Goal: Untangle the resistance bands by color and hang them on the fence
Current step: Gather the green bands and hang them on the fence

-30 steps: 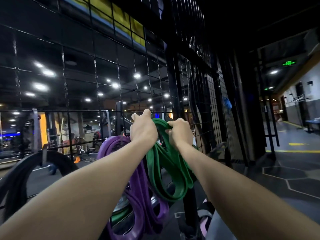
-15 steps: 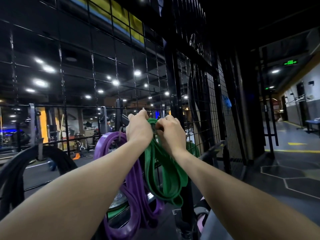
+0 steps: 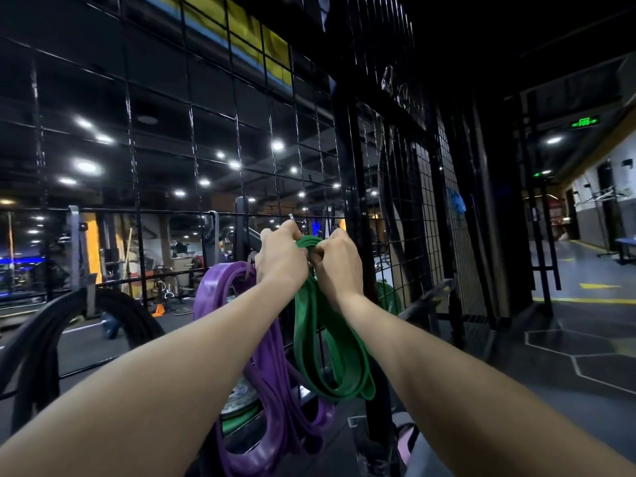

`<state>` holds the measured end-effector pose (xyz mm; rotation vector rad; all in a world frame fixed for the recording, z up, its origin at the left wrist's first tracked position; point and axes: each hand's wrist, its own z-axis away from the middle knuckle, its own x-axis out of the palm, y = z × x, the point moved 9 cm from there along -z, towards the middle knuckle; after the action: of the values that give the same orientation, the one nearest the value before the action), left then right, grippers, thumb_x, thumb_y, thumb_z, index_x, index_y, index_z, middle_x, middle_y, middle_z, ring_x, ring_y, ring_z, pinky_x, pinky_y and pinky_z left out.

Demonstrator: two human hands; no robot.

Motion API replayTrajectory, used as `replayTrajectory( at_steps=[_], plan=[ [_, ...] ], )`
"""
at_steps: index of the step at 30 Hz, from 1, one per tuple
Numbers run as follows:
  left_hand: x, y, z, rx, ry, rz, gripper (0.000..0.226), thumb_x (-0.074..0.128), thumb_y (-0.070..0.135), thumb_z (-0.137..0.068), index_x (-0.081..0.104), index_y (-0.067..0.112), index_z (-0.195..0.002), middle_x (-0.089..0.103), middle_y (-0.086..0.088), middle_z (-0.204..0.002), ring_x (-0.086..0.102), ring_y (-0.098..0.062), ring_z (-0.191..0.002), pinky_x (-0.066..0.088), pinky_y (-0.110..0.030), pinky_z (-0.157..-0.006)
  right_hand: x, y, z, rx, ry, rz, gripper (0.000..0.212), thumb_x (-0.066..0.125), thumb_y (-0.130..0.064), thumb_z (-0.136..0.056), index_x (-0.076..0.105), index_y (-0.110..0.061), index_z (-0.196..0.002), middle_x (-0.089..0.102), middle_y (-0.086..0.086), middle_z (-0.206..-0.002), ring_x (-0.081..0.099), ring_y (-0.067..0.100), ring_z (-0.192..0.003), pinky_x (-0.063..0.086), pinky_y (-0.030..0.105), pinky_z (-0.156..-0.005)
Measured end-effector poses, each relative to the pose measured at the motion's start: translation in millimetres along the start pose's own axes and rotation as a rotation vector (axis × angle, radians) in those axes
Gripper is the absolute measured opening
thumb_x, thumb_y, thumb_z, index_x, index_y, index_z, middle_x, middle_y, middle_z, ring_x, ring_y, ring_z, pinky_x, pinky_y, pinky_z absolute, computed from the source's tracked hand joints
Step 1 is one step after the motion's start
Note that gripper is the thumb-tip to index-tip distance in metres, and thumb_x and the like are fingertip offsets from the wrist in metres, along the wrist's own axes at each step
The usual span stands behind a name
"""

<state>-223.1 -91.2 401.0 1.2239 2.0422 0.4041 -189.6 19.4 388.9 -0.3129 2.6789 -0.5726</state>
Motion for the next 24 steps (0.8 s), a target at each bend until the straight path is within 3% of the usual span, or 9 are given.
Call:
replayTrajectory(
  at_steps=[4,7,9,11,15,17,19,21,24],
  plan=[
    [-4,5,3,-0.009,0.056,-0.061,0.013,0.047,0.007,-0.093,0.046,0.021,-0.092,0.034,-0.002,-0.101,0.053,-0.03,-0.084,0.041,-0.035,-0.061,-4,-6,-2,-0.051,-0.069,-0.098,0.024,0.057,-0.013,-0.088,0.062,0.001,-0.068,0.044,0.006,-0.091,0.049,0.022,-0.081,0.039,0.03,-0.061],
    [-3,4,6,-0.049,0.081,-0.013,0.013,0.042,0.007,-0.093,0.046,0.019,-0.095,0.035,-0.004,-0.105,0.05,-0.03,-0.083,0.038,-0.034,-0.061,-10,-4,-5,-0.031,-0.11,-0.194,0.015,0.061,-0.011,-0.082,0.063,-0.002,-0.07,0.046,0.002,-0.091,0.049,0.015,-0.073,0.037,0.024,-0.064],
    [-3,2,10,-0.06,0.089,0.035,0.015,0.042,0.008,-0.093,0.049,0.016,-0.105,0.042,-0.009,-0.115,0.051,-0.03,-0.087,0.035,-0.031,-0.065,-12,-3,-8,-0.015,-0.142,-0.195,0.015,0.063,-0.012,-0.083,0.066,-0.002,-0.072,0.048,0.002,-0.092,0.047,0.011,-0.07,0.036,0.023,-0.063],
    [1,3,17,-0.042,0.086,0.073,0.025,0.042,0.004,-0.092,0.048,0.01,-0.116,0.043,-0.016,-0.125,0.051,-0.034,-0.102,0.032,-0.029,-0.073,-14,-1,-9,0.004,-0.154,-0.185,0.018,0.063,-0.014,-0.084,0.067,-0.002,-0.071,0.053,0.004,-0.091,0.051,0.015,-0.074,0.039,0.025,-0.067],
    [18,-22,26,-0.249,0.092,0.222,0.03,0.034,0.018,-0.098,0.045,0.015,-0.126,0.041,0.001,-0.132,0.054,-0.034,-0.099,0.035,-0.032,-0.066,-9,8,-12,0.054,-0.199,-0.155,0.03,0.062,-0.014,-0.084,0.059,-0.012,-0.055,0.058,0.001,-0.067,0.057,0.021,-0.079,0.048,0.034,-0.08],
    [23,-25,26,-0.237,0.093,0.234,0.023,0.035,0.017,-0.097,0.048,0.019,-0.116,0.042,-0.004,-0.13,0.054,-0.035,-0.101,0.037,-0.035,-0.07,-1,15,-14,0.074,-0.21,-0.16,0.025,0.064,-0.018,-0.083,0.063,-0.015,-0.059,0.064,0.003,-0.074,0.06,0.021,-0.079,0.051,0.035,-0.078],
    [20,-20,26,-0.187,0.114,0.217,0.016,0.04,0.009,-0.095,0.049,0.022,-0.098,0.041,-0.003,-0.117,0.052,-0.028,-0.089,0.037,-0.033,-0.068,1,24,-15,0.096,-0.21,-0.17,0.015,0.066,-0.022,-0.084,0.071,-0.016,-0.07,0.068,0.003,-0.079,0.062,0.019,-0.077,0.05,0.031,-0.071],
    [17,-15,28,-0.143,0.126,0.161,0.017,0.045,0.003,-0.093,0.049,0.019,-0.099,0.038,0.0,-0.11,0.048,-0.022,-0.081,0.036,-0.031,-0.062,-3,35,-14,0.116,-0.179,-0.166,0.01,0.068,-0.025,-0.083,0.072,-0.018,-0.077,0.068,0.0,-0.08,0.061,0.014,-0.073,0.045,0.026,-0.065],
    [17,-12,30,-0.123,0.123,0.13,0.022,0.046,0.002,-0.094,0.05,0.017,-0.108,0.038,-0.006,-0.123,0.042,-0.015,-0.073,0.029,-0.023,-0.056,-13,51,-5,0.128,-0.106,-0.155,0.015,0.072,-0.022,-0.079,0.06,-0.02,-0.086,0.06,-0.002,-0.09,0.055,0.014,-0.079,0.042,0.027,-0.069]
  ],
)
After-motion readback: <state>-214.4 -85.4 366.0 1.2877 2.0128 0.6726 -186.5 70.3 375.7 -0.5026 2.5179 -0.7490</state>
